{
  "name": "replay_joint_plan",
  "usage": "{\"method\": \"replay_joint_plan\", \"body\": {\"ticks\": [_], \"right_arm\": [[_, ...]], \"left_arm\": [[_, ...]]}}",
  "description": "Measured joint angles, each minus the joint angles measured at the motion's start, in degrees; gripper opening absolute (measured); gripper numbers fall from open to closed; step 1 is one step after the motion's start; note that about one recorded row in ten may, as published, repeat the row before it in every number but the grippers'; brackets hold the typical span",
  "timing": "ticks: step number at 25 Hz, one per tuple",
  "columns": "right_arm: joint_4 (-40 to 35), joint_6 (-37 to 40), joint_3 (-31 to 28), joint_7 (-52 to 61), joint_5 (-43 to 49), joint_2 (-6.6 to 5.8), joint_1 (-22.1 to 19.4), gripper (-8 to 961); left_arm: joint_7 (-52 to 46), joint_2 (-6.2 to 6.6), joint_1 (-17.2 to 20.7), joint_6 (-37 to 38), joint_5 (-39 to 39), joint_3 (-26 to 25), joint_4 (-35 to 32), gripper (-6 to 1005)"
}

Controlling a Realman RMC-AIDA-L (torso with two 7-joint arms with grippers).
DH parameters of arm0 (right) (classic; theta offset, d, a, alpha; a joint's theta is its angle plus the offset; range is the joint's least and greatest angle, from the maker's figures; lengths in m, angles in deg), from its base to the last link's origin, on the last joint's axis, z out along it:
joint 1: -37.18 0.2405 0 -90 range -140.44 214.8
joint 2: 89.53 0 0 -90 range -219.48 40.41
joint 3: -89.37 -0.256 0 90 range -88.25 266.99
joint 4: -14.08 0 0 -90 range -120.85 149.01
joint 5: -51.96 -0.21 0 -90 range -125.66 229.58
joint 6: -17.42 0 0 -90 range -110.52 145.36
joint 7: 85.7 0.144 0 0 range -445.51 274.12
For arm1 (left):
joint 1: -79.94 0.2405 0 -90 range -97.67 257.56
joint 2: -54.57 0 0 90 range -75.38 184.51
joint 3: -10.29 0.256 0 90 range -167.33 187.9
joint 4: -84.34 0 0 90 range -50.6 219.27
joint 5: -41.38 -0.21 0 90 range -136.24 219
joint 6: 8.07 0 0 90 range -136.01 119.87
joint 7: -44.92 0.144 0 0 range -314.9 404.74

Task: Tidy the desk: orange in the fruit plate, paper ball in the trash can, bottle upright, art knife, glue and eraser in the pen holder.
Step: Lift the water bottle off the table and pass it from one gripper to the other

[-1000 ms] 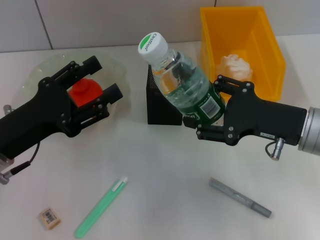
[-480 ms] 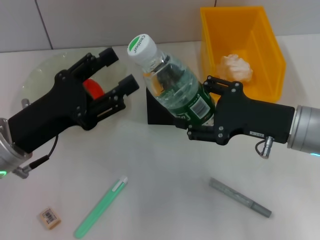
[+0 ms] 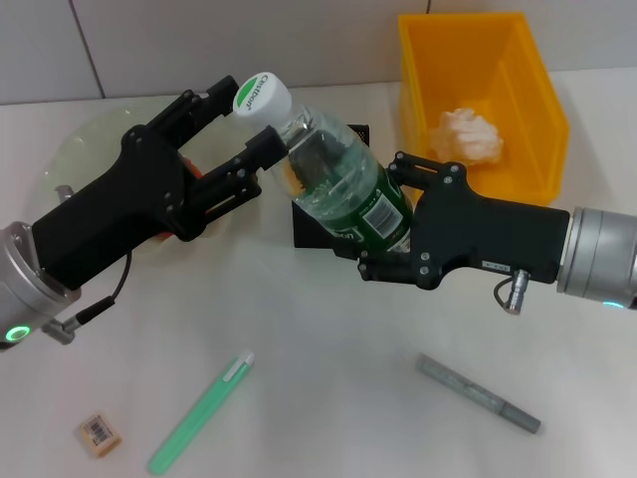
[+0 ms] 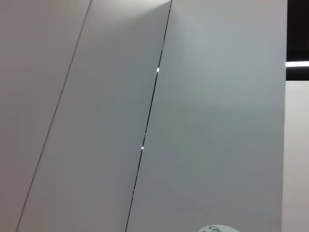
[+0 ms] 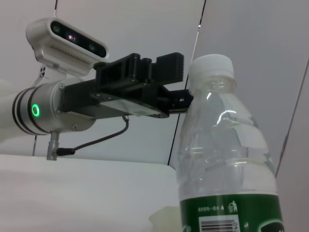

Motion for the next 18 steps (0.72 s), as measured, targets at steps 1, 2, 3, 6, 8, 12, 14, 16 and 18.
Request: {"method": "replay_joint_plan", "body": {"ticks": [1, 2, 3, 6, 8, 12, 14, 16, 18], "right_arm": [[0.03, 0.00, 0.26, 0.00, 0.00, 0.00, 0.11, 761], [0.03, 0.00, 0.26, 0.00, 0.00, 0.00, 0.11, 761], [0.03, -0.01, 0.59, 0.00, 0.00, 0.00, 0.29, 761], [0.03, -0.06, 0.67, -0.03, 0.01, 0.00, 0.53, 762], [0.03, -0.12, 0.68, -0.04, 0.01, 0.01, 0.68, 762], [0.05, -0.48, 0.89, -0.83, -0.49, 0.06, 0.77, 762], [0.10, -0.75, 1.26, -1.72, -1.36, 0.08, 0.73, 762], [0.11, -0.86, 1.44, -2.24, -1.90, 0.09, 0.70, 762], [0.11, -0.87, 1.45, -2.27, -1.95, 0.09, 0.73, 762]], "left_arm": [[0.39, 0.00, -0.24, 0.01, 0.88, 0.89, 0.30, 797], [0.49, 0.00, -0.28, 0.00, 1.43, 1.44, 0.33, 797], [0.58, 0.00, -0.32, -0.04, 2.06, 2.05, 0.36, 797], [0.61, 0.00, -0.36, -0.09, 4.35, 3.92, 0.46, 797], [0.61, 0.00, -0.36, -0.09, 5.49, 4.61, 0.58, 797], [0.62, 0.00, -0.19, -0.09, 8.98, 6.60, 0.99, 797], [0.62, 0.00, -0.01, -0.09, 10.50, 7.43, 1.30, 797], [0.71, 0.00, 0.16, -0.09, 13.06, 9.08, 2.12, 797], [0.84, 0.00, 0.16, -0.09, 13.78, 9.76, 2.32, 797]]}}
